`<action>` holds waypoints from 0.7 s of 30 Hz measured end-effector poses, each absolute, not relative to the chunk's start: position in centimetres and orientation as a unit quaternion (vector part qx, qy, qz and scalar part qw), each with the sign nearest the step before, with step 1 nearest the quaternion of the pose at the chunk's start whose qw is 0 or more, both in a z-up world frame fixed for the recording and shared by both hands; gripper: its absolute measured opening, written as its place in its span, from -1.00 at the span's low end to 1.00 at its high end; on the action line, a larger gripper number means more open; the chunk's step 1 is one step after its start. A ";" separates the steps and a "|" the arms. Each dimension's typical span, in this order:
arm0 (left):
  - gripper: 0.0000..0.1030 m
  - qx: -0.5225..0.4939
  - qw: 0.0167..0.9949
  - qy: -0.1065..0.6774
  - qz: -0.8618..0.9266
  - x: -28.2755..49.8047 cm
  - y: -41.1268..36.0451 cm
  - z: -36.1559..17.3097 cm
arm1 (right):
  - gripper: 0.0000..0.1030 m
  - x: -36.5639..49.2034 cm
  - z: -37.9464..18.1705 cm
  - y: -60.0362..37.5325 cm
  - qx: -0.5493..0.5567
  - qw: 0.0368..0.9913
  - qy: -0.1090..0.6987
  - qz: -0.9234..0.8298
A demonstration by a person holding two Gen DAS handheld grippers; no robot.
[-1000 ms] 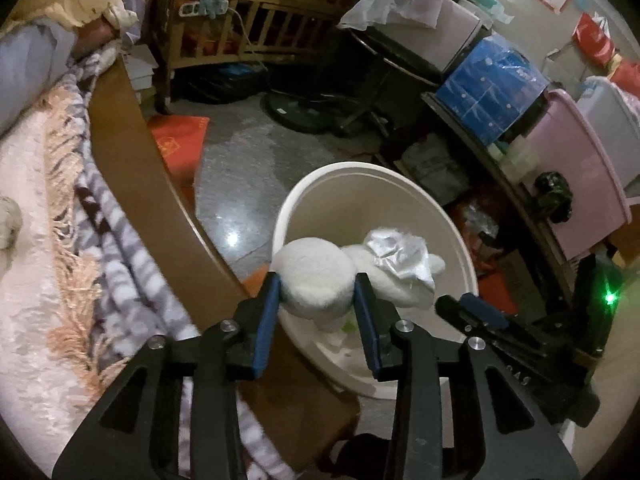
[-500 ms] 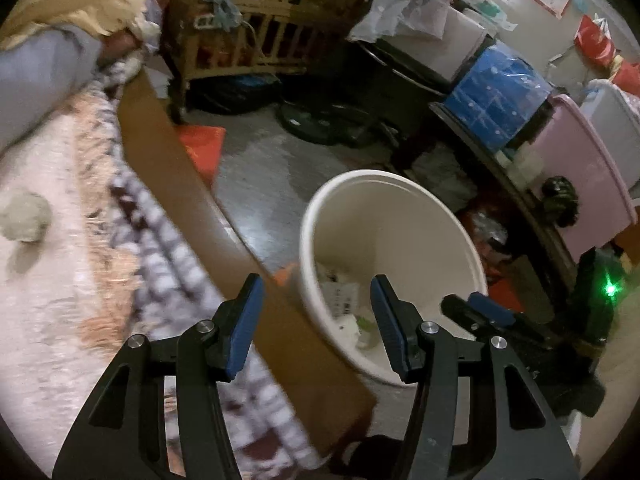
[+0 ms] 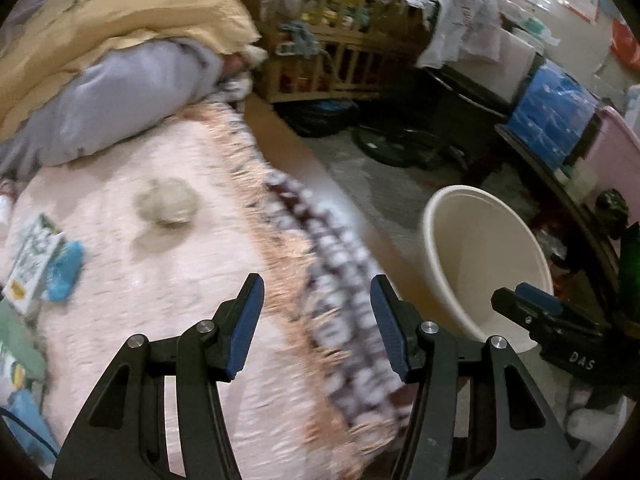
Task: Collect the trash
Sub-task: 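Grasp the blue snack bag with the right tool while the left tool grasps a dark green wrapper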
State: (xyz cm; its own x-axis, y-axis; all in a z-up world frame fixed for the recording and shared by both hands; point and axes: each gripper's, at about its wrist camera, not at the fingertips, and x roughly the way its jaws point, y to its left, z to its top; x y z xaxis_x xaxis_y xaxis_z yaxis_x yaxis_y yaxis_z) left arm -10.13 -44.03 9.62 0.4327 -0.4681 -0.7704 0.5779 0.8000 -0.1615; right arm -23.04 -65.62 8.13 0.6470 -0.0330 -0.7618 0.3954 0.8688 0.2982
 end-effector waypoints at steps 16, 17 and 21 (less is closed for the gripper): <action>0.05 0.035 0.874 0.444 -0.193 -7.2 -28.2 9.8 | 0.39 -16.0 7.7 -52.9 0.180 0.880 0.440 0.011; 0.05 0.031 0.875 0.446 -0.185 -7.0 -27.2 9.8 | 0.40 -15.6 7.7 -52.1 0.176 0.879 0.443 0.020; 0.05 0.014 0.881 0.449 -0.148 -6.0 -22.4 9.7 | 0.41 -13.9 7.5 -49.0 0.162 0.876 0.451 0.052</action>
State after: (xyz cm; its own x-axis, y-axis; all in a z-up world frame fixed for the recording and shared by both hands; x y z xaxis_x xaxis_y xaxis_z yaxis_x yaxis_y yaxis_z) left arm -5.95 -22.45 9.71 0.5520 -0.2489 -0.7958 0.2737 0.9556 -0.1091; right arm -13.93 -49.00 7.54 0.5879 0.2378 -0.7732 0.0547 0.9419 0.3313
